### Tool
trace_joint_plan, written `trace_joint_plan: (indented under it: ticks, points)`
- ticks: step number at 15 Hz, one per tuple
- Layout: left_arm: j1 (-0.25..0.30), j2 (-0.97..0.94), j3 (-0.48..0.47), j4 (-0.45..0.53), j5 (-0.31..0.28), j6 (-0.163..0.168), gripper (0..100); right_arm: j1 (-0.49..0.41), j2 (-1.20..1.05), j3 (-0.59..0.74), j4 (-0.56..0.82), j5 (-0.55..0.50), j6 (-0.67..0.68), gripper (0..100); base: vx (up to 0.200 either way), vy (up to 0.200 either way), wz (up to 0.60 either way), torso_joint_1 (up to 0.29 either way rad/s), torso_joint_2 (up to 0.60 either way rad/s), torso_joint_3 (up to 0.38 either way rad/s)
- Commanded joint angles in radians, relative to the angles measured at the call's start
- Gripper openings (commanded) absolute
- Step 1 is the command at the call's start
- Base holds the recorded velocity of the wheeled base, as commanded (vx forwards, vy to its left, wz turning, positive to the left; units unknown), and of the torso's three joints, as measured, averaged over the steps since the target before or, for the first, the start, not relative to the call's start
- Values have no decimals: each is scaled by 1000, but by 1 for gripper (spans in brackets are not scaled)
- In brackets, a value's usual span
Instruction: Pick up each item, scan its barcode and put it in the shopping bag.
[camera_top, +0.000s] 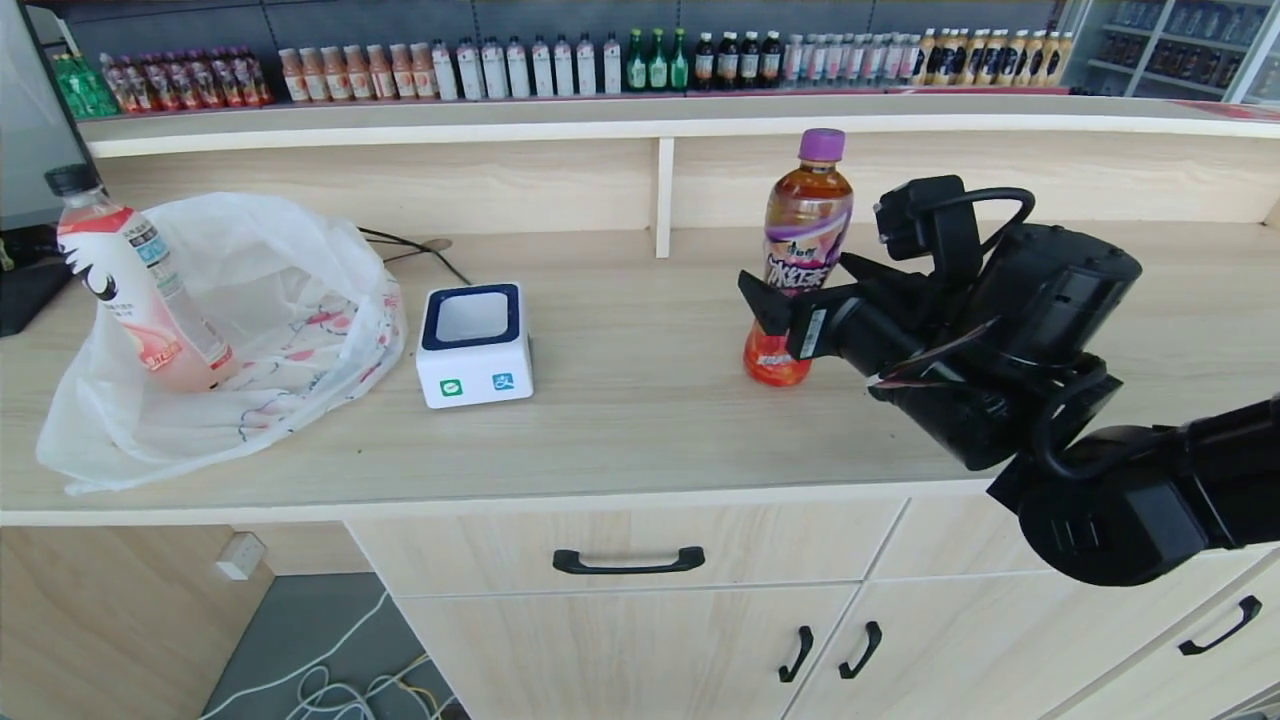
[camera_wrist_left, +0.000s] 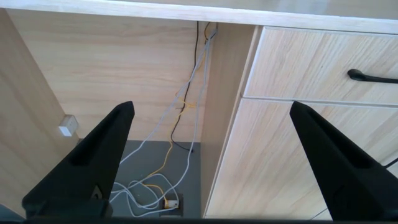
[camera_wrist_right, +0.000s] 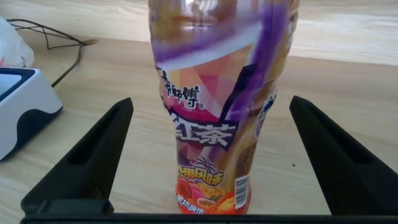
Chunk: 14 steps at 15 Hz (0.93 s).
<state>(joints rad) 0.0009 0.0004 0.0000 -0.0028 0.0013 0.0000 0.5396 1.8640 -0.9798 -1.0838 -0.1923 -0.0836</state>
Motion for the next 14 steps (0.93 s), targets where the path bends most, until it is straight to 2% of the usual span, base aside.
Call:
trace_joint_plan:
  ticks: [1,6,14]
  points:
    - [1,0,0,0,0,0,100,3,49,-56,2,1,1,100,0,0,0,0,0,0]
    - [1,0,0,0,0,0,100,-1,83,-83,12,-47,2,100,0,0,0,0,0,0]
    - [1,0,0,0,0,0,100,-10,95,-114,10,-52,4,100,0,0,0,0,0,0]
